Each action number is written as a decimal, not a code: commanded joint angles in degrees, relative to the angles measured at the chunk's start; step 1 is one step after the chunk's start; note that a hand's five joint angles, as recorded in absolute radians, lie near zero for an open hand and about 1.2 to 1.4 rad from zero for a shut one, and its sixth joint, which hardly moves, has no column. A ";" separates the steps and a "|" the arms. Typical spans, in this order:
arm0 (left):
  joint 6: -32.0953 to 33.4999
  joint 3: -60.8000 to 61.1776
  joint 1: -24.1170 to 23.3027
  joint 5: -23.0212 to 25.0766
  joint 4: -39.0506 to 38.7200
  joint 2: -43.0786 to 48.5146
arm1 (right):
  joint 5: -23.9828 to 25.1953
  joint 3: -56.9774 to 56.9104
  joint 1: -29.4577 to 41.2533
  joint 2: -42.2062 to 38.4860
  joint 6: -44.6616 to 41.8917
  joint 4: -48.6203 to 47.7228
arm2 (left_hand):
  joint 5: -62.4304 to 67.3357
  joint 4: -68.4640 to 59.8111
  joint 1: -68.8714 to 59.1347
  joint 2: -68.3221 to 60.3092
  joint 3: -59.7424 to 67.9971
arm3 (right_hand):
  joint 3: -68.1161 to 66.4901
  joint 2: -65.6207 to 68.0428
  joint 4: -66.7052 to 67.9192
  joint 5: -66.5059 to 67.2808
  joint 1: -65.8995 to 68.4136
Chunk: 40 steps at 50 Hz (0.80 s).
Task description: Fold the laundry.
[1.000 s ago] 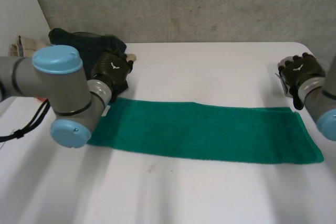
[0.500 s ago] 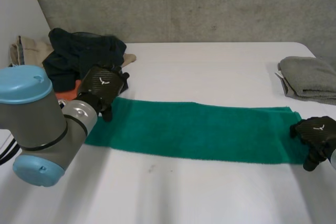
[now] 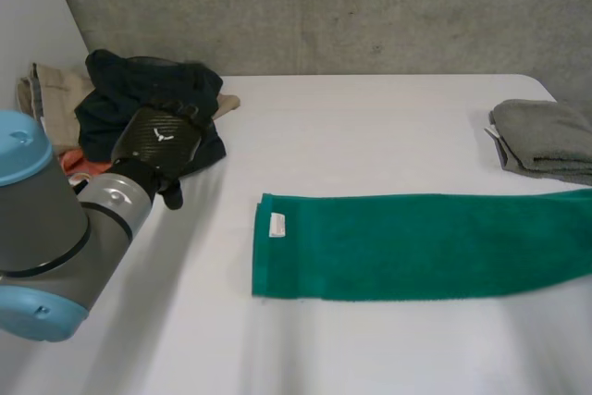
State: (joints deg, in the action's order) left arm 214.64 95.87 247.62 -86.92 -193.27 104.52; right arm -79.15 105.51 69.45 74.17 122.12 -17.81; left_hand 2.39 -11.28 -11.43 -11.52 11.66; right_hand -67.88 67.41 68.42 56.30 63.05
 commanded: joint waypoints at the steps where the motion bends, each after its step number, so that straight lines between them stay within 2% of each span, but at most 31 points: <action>1: -0.36 1.51 0.59 0.44 0.00 -2.13 | 2.94 -1.80 20.77 2.90 2.94 -4.75 | -2.39 1.28 1.43 1.52 -1.66 | -12.12 12.59 11.58 13.70 16.95; 4: -0.36 1.60 0.59 0.44 0.00 -2.22 | 5.14 -1.28 27.74 4.05 3.48 -7.93 | -2.39 1.28 1.43 1.52 -1.66 | -12.12 12.59 11.58 13.70 16.95; 5: -0.45 1.77 0.59 0.35 0.00 -2.30 | 6.54 -0.84 32.89 4.31 3.56 -9.77 | -2.39 1.28 1.43 1.52 -1.66 | -12.12 12.59 11.58 13.70 16.95; 8: -0.62 2.04 0.41 0.35 0.00 -2.57 | 8.83 -0.13 41.18 3.70 3.30 -12.24 | -2.39 1.28 1.43 1.52 -1.66 | -12.12 12.59 11.58 13.70 16.95; 9: -0.71 2.30 0.32 0.35 0.00 -2.66 | 10.49 0.30 46.34 2.74 3.13 -13.72 | -2.39 1.28 1.43 1.52 -1.66 | -12.12 12.59 11.58 13.70 16.95; 12: -1.06 3.09 -0.03 0.44 -0.09 -2.66 | 12.26 0.57 55.40 -2.42 2.51 -16.72 | -2.39 1.28 1.43 1.52 -1.66 | -12.12 12.59 11.58 13.70 16.95; 16: -1.76 3.62 -0.21 0.53 -0.09 -2.48 | 11.13 -0.57 61.84 -8.67 -0.20 -15.77 | -2.39 1.28 1.43 1.52 -1.66 | -12.12 12.59 11.58 13.70 16.95; 19: -1.94 4.06 -0.21 0.61 -0.18 -2.39 | 9.46 -1.80 61.95 -10.80 -1.18 -13.66 | -2.39 1.28 1.43 1.52 -1.66 | -12.12 12.59 11.58 13.70 16.95; 20: -1.94 4.06 -0.21 0.53 -0.27 -2.39 | 7.37 -2.58 61.60 -11.06 -0.83 -12.00 | -2.39 1.28 1.43 1.52 -1.66 | 17.97 -17.49 -18.51 -16.38 -13.13; 22: -1.94 4.06 -0.21 0.62 -0.27 -2.31 | 5.86 -2.16 61.60 -10.63 0.04 -11.19 | -2.39 1.28 1.43 1.52 -1.66 | 57.88 -57.41 -58.42 -56.30 -53.05; 24: -1.94 3.97 -0.29 0.62 -0.27 -2.31 | 3.75 -1.98 61.34 -9.23 2.32 -10.58 | -2.39 1.28 1.43 1.52 -1.66 | 57.88 -57.41 -58.42 -56.30 -53.05; 27: -1.94 3.62 -0.64 0.62 -0.27 -2.31 | 3.13 -1.28 58.88 -3.97 7.23 -9.96 | -2.39 1.28 1.43 1.52 -1.66 | 57.88 -57.41 -58.42 -56.30 -53.05; 29: -1.94 3.18 -1.00 0.62 -0.27 -2.31 | 3.13 0.65 54.76 1.22 15.58 -9.87 | -2.39 1.28 1.43 1.52 -1.66 | 57.88 -57.41 -58.42 -56.30 -53.05; 33: -2.03 2.83 -1.52 0.62 -0.53 -2.31 | 3.74 3.03 49.83 4.93 28.33 -5.49 | -2.39 1.28 1.43 1.52 -1.66 | 57.88 -57.41 -58.42 -56.30 -53.05; 36: -2.03 2.92 -1.96 0.62 -1.32 -2.22 | 4.70 4.43 46.59 5.11 31.25 1.34 | -2.39 1.28 1.43 1.52 -1.66 | 57.88 -57.41 -58.42 -56.30 -53.05; 40: -2.03 3.01 -3.01 0.53 -1.94 -1.69 | 6.28 7.77 38.95 3.45 27.75 4.71 | -2.39 1.28 1.43 1.52 -1.66 | 57.88 -57.41 -58.42 -56.30 -53.05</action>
State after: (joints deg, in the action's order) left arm 212.62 98.77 245.79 -86.32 -194.29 102.33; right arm -75.02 109.44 117.14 78.96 150.48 -19.64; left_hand 2.39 -11.28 -11.43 -11.52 11.66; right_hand -11.48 11.50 11.34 2.32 12.32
